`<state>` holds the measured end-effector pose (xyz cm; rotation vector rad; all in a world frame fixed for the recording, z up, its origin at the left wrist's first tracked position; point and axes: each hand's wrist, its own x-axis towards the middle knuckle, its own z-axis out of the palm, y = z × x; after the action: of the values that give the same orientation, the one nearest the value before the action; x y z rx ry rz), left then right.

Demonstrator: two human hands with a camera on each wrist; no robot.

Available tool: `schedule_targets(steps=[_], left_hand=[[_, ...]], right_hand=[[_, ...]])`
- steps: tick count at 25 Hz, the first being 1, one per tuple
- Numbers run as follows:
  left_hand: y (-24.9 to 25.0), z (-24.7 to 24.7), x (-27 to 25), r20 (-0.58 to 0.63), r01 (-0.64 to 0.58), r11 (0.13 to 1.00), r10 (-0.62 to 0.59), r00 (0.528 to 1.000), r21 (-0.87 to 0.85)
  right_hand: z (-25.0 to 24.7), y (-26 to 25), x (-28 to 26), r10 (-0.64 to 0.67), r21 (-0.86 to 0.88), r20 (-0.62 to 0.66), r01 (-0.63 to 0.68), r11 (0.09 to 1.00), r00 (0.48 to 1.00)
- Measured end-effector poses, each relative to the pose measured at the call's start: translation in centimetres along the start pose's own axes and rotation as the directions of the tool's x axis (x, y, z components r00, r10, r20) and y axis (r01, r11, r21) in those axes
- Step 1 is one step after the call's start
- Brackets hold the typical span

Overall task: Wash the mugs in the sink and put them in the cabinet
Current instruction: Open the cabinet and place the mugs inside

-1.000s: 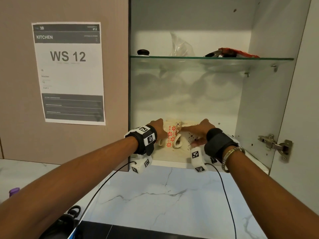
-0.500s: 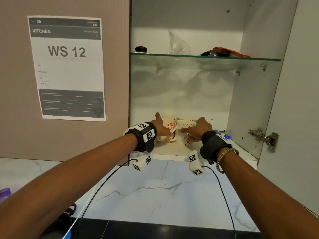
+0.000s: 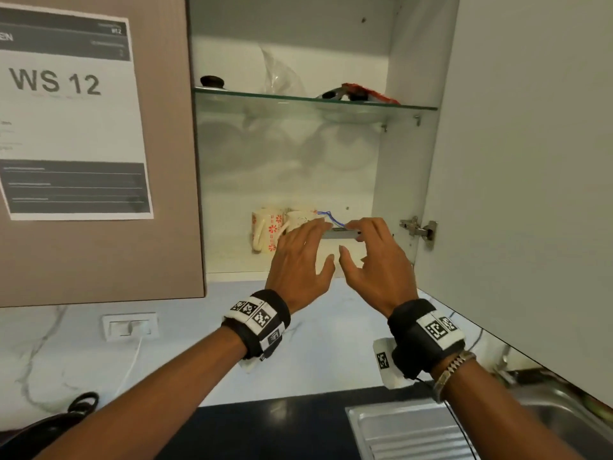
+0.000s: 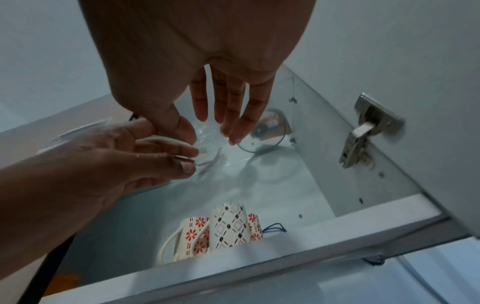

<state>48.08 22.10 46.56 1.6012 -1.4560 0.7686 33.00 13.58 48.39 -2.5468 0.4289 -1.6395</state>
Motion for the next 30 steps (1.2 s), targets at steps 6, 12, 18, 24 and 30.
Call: schedule_targets(steps=[6, 12, 18, 24, 30], left_hand=[[10.7, 1.1, 0.0, -0.083, -0.093, 0.981, 0.079, 0.993, -0.168], [25.5, 4.2, -1.2, -0.044, -0.124, 0.937, 0.116, 0.992, -0.325], [36.2, 7.0, -1.8, 0.085, -0.122, 0.903, 0.171, 0.982, -0.411], [38.0, 4.9, -2.9, 0.093, -0.075, 0.865, 0.138, 0.986, -0.496], [34.2, -2.2, -6.1, 0.01, -0.047, 0.807, 0.065, 0.998, -0.588]], right_hand=[[-12.8, -0.4, -4.2, -0.116, -0.069, -0.249, 0.102, 0.992, 0.962], [-26.0, 2.2, -11.4, -0.135, -0.239, -0.405, 0.037, 0.97, 0.905], [-36.4, 5.3, -16.1, 0.079, -0.182, -0.551, -0.212, 0.96, 0.831], [-36.4, 5.5, -18.0, 0.313, 0.423, -0.138, -0.23, 0.876, 0.94], [-31.6, 1.5, -17.6, 0.081, 0.594, -0.02, -0.054, 0.803, 0.996]])
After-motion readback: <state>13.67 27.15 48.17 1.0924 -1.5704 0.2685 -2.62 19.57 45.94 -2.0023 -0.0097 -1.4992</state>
